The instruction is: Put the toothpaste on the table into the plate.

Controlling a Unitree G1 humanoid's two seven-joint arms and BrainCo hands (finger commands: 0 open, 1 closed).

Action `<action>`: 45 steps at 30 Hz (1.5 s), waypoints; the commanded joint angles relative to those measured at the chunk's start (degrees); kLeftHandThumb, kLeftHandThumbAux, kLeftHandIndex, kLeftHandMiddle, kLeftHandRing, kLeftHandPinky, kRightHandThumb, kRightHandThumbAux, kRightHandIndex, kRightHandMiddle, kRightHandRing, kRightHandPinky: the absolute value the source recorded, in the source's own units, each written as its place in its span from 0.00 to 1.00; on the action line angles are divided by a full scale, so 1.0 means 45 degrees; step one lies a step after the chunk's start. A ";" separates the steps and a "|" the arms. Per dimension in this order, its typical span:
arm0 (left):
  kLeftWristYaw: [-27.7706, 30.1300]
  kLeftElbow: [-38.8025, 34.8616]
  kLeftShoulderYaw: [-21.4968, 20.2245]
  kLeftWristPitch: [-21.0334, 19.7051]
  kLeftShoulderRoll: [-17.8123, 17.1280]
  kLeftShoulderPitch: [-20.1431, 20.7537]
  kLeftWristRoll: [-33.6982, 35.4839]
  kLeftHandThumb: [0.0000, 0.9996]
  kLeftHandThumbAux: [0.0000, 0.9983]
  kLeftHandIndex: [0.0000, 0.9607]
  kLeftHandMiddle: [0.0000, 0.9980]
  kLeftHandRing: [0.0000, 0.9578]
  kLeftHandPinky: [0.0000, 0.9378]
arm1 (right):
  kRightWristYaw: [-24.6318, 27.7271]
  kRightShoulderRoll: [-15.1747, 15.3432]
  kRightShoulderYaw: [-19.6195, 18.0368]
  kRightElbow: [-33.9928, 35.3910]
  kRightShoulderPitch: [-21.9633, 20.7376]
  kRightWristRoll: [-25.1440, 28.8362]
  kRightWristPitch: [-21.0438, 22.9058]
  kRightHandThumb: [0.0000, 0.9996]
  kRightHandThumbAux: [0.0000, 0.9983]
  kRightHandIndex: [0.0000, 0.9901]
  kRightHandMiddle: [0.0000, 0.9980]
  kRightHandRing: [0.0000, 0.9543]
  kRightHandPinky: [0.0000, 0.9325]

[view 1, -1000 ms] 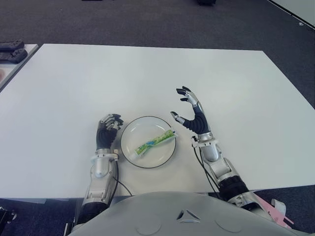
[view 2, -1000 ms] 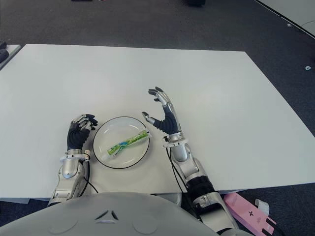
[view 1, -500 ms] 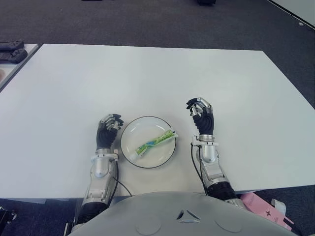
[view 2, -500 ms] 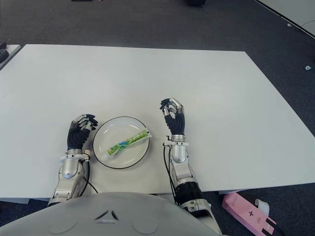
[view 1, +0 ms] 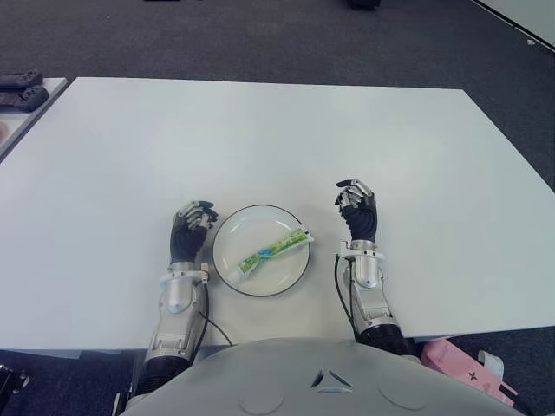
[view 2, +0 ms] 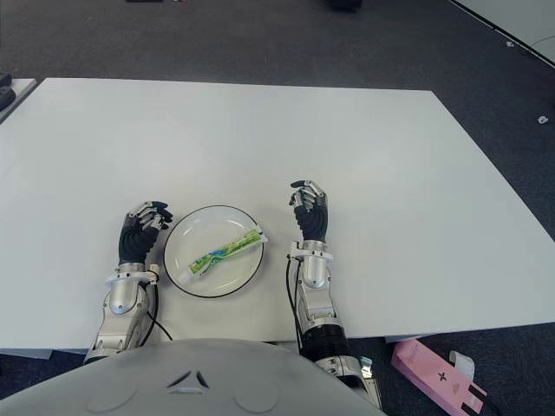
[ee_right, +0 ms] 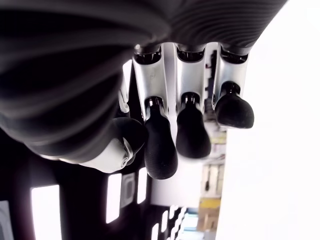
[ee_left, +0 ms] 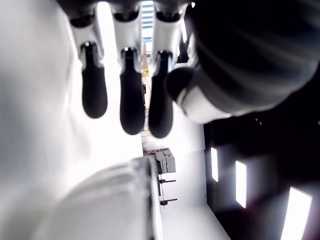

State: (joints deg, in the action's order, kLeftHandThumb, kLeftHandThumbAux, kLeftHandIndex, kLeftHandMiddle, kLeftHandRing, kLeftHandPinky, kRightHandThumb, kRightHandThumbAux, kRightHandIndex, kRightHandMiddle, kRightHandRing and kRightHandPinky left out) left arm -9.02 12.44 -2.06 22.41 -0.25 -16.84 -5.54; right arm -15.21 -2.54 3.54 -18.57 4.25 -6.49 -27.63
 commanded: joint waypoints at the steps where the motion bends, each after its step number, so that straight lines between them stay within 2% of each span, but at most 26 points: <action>1: 0.0030 0.0378 -0.0054 -0.0483 0.0058 -0.0255 0.0055 0.71 0.72 0.45 0.53 0.55 0.55 | -0.0006 -0.0220 -0.0210 0.0137 0.0135 0.0093 0.0766 0.71 0.73 0.44 0.81 0.86 0.89; 10: -0.0015 0.0280 -0.0049 -0.0566 0.0125 -0.0286 0.0067 0.71 0.72 0.45 0.54 0.56 0.57 | 0.0231 -0.0267 -0.0288 0.0300 0.0346 0.0093 0.1592 0.71 0.73 0.44 0.80 0.84 0.87; 18: 0.0060 0.0276 -0.0027 -0.0479 0.0120 -0.0301 0.0140 0.71 0.72 0.45 0.54 0.56 0.57 | 0.0712 -0.0024 -0.0043 0.1126 0.0758 -0.0275 0.3309 0.71 0.73 0.44 0.77 0.80 0.80; 23: 0.0008 0.0320 -0.0008 -0.0363 0.0135 -0.0309 0.0121 0.71 0.72 0.45 0.54 0.56 0.58 | 0.1430 0.0264 0.0214 0.1844 0.1012 -0.0330 0.4409 0.71 0.73 0.44 0.74 0.77 0.75; 33: -0.0046 0.0359 0.0021 -0.0292 0.0186 -0.0312 0.0055 0.71 0.72 0.45 0.54 0.57 0.58 | 0.2348 0.0625 0.0451 0.2922 0.1380 -0.0294 0.5872 0.71 0.73 0.44 0.63 0.65 0.63; 36: -0.0080 0.0354 0.0027 -0.0316 0.0210 -0.0315 0.0025 0.71 0.72 0.45 0.54 0.56 0.57 | 0.2547 0.0758 0.0538 0.3171 0.1464 -0.0343 0.6258 0.71 0.73 0.43 0.60 0.62 0.62; 45: -0.0113 0.0205 0.0049 -0.0539 0.0298 -0.0368 -0.0015 0.70 0.72 0.45 0.53 0.56 0.56 | 0.2988 0.1268 0.0808 0.3457 0.1555 -0.0618 0.6851 0.71 0.73 0.43 0.60 0.63 0.65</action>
State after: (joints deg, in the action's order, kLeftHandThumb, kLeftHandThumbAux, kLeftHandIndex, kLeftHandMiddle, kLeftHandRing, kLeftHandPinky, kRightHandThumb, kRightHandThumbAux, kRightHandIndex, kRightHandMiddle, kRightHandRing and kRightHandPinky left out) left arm -9.02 11.89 -1.83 22.01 0.66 -17.13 -5.13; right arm -2.65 2.20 6.61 -2.41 10.47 -8.12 0.84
